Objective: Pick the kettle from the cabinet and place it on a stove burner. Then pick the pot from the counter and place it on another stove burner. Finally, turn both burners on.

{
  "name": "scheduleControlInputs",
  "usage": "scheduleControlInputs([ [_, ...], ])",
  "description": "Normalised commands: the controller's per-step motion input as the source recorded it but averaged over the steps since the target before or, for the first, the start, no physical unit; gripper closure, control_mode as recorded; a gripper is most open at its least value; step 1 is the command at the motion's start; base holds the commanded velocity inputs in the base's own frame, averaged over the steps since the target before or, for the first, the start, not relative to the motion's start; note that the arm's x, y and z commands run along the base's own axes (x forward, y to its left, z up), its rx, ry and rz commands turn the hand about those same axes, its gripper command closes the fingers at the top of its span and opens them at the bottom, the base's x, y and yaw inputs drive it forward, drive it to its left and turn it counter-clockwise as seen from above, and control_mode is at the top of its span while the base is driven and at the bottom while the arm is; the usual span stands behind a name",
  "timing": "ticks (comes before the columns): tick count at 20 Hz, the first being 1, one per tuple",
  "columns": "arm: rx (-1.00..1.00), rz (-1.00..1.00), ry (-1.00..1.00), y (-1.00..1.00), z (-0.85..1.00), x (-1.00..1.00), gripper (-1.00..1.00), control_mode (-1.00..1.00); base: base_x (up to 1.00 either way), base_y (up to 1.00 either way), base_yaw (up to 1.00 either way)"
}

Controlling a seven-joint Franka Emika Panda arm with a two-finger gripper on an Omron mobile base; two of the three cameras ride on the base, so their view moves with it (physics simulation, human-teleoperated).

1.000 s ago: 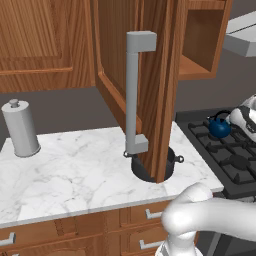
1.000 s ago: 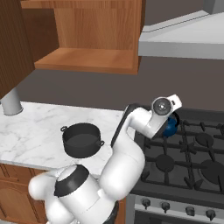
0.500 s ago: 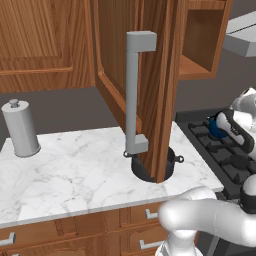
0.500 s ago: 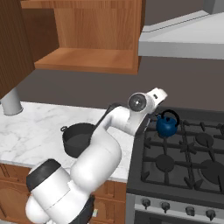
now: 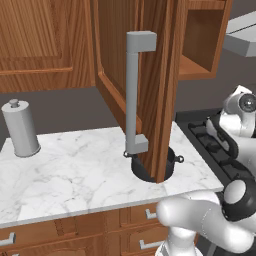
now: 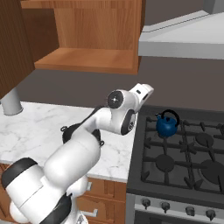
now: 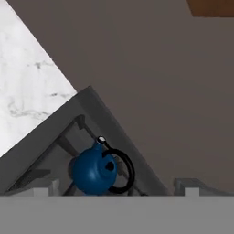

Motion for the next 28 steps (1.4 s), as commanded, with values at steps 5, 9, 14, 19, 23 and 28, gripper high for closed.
scheduleControlInputs([
  [5, -0.15, 0.00, 0.04, 0.35, 0.04, -0.22, -1.00, -1.00, 0.00, 0.00, 0.00],
  [9, -0.08, 0.01, 0.09, 0.38, 0.01, -0.22, -1.00, -1.00, 0.00, 0.00, 0.00],
  [14, -0.05, 0.02, 0.11, 0.37, 0.00, -0.20, -1.00, -1.00, 0.00, 0.00, 0.00],
  [19, -0.03, 0.04, 0.11, 0.38, 0.03, -0.07, -1.00, -1.00, 0.00, 0.00, 0.00],
  [23, -0.02, 0.06, 0.13, 0.41, 0.00, -0.01, -1.00, -1.00, 0.00, 0.00, 0.00],
  [28, -0.04, 0.06, 0.11, 0.43, 0.00, 0.00, -1.00, -1.00, 0.00, 0.00, 0.00],
])
